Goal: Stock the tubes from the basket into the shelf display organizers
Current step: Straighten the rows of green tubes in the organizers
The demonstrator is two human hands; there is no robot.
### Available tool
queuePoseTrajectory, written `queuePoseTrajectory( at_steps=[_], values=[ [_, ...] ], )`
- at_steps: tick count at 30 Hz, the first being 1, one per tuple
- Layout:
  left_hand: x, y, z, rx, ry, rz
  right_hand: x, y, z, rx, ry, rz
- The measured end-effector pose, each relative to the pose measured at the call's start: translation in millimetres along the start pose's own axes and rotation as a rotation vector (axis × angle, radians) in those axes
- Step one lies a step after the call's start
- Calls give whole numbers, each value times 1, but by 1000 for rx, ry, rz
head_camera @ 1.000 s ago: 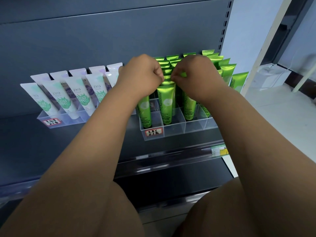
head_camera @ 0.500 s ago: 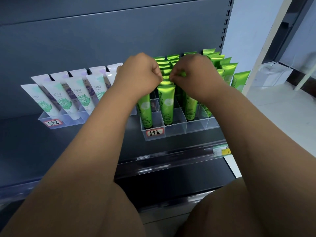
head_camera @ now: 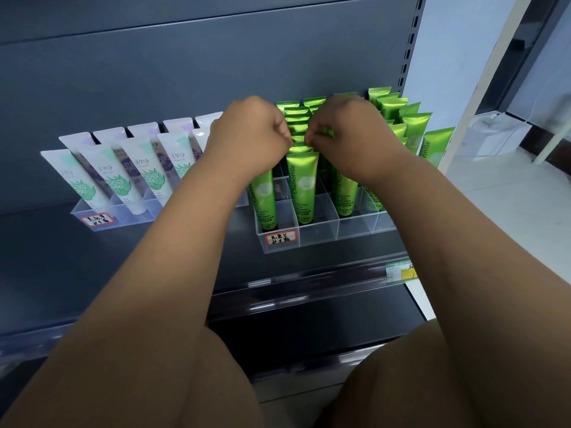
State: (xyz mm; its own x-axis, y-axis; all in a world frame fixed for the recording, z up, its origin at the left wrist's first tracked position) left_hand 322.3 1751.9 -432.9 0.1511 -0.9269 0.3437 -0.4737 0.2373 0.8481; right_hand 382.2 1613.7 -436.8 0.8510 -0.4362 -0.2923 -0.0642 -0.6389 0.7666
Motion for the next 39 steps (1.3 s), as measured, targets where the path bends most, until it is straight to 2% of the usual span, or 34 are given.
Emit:
queuePoseTrajectory(
  at_steps=[10, 14, 17, 26, 33, 39],
  values=[
    [-1, 1, 3, 28, 9, 37, -1, 3, 1, 31, 25, -10],
    [-5, 7, -1, 47, 30, 135, 0, 14, 2, 100, -41, -113],
    [-5, 7, -7, 75, 40, 148, 7, 21, -2, 135, -92, -80],
    [-8, -10, -20, 26, 57, 89, 14, 5, -20, -2, -136, 92],
    [-8, -12, -26, -29, 33, 65, 15, -1, -25, -49, -170, 124],
    [-11, -7, -23, -6, 50, 52, 11, -2, -28, -63, -167, 112]
  ],
)
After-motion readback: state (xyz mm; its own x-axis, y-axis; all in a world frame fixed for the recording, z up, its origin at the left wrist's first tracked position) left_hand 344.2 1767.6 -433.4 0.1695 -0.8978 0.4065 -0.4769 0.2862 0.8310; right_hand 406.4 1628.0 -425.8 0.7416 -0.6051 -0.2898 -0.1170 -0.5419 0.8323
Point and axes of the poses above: each hand's wrist, its own z-axis away from the middle knuckle, its own y-axis out of the back of the hand, x = y × z, the point moved 7 cm from there along -z, towards the middle knuckle, and after that the axes turned 4 degrees about -z, right-handed, at the moved point
